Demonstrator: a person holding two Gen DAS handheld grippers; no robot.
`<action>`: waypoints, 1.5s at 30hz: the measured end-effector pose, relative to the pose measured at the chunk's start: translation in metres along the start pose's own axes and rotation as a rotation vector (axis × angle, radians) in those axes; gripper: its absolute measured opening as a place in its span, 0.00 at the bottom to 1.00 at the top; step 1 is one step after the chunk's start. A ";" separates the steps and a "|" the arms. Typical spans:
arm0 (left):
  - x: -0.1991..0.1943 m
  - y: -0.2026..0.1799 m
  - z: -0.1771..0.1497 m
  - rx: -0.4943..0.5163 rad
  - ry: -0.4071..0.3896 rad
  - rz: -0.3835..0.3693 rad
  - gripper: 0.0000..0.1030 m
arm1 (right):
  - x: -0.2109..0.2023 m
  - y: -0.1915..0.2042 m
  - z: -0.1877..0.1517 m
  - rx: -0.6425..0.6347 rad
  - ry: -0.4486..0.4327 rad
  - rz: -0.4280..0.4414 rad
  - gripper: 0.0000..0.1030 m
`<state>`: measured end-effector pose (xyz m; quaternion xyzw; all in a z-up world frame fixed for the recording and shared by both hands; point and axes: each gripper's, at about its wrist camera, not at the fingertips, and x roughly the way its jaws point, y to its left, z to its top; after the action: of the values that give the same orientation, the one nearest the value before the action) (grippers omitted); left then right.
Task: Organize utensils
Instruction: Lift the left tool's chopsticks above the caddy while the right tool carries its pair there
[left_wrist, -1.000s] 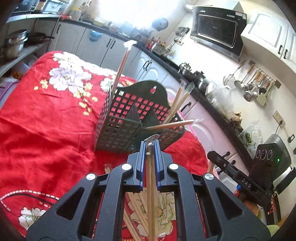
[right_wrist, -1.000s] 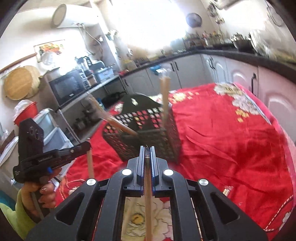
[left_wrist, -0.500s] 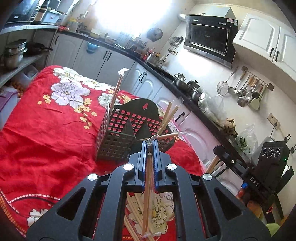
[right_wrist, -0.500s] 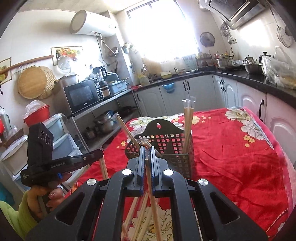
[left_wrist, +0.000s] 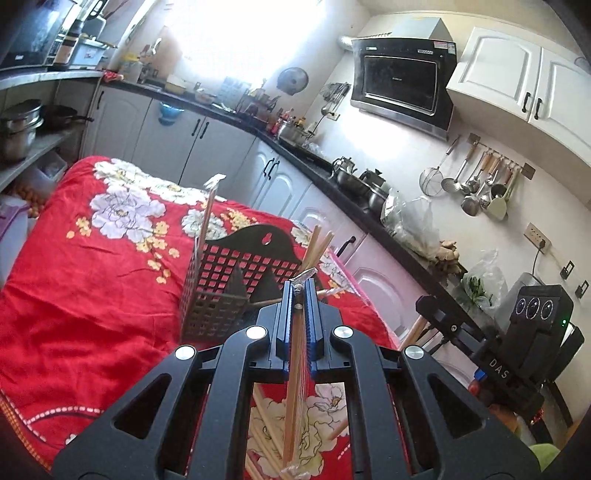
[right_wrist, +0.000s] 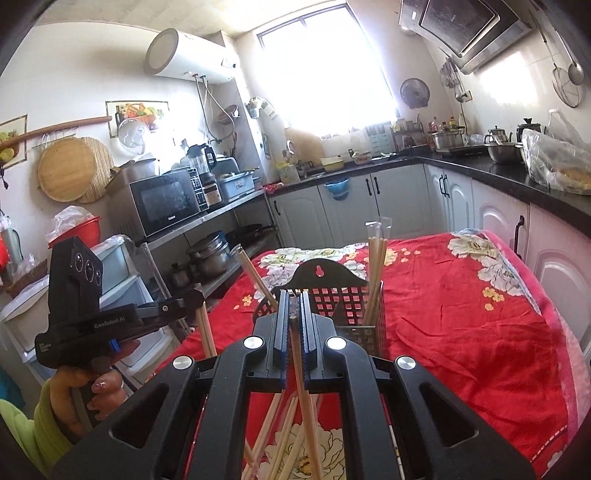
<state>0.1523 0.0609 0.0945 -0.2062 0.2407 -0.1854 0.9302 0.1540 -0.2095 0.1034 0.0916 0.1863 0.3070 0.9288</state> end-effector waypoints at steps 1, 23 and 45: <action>0.000 -0.002 0.001 0.003 -0.003 -0.003 0.03 | -0.001 0.000 0.001 0.000 -0.003 0.000 0.05; 0.007 -0.037 0.039 0.104 -0.056 -0.050 0.03 | -0.020 -0.004 0.032 -0.027 -0.095 -0.043 0.05; -0.008 -0.041 0.107 0.165 -0.206 0.023 0.03 | -0.009 0.004 0.085 -0.072 -0.205 -0.040 0.05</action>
<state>0.1917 0.0615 0.2027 -0.1444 0.1300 -0.1717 0.9658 0.1793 -0.2165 0.1852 0.0857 0.0808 0.2840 0.9516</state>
